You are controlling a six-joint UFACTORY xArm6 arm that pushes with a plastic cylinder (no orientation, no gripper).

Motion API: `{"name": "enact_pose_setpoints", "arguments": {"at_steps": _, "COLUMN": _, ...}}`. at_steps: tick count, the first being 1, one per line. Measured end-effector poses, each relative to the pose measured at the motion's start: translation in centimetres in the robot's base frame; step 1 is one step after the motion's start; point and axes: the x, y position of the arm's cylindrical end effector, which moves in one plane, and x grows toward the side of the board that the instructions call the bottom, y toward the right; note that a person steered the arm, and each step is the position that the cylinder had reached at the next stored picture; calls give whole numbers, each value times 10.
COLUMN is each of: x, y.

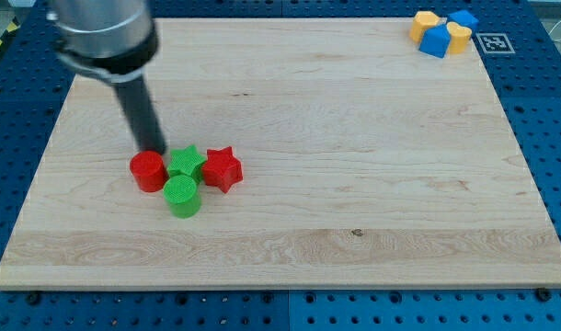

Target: Slide red circle to the right side of the board

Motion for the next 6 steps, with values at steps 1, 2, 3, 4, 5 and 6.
{"name": "enact_pose_setpoints", "arguments": {"at_steps": 1, "x": 8, "y": -42}}
{"name": "enact_pose_setpoints", "arguments": {"at_steps": 2, "x": 43, "y": -15}}
{"name": "enact_pose_setpoints", "arguments": {"at_steps": 3, "x": 41, "y": 34}}
{"name": "enact_pose_setpoints", "arguments": {"at_steps": 4, "x": 34, "y": 76}}
{"name": "enact_pose_setpoints", "arguments": {"at_steps": 5, "x": 25, "y": 114}}
{"name": "enact_pose_setpoints", "arguments": {"at_steps": 6, "x": 4, "y": 134}}
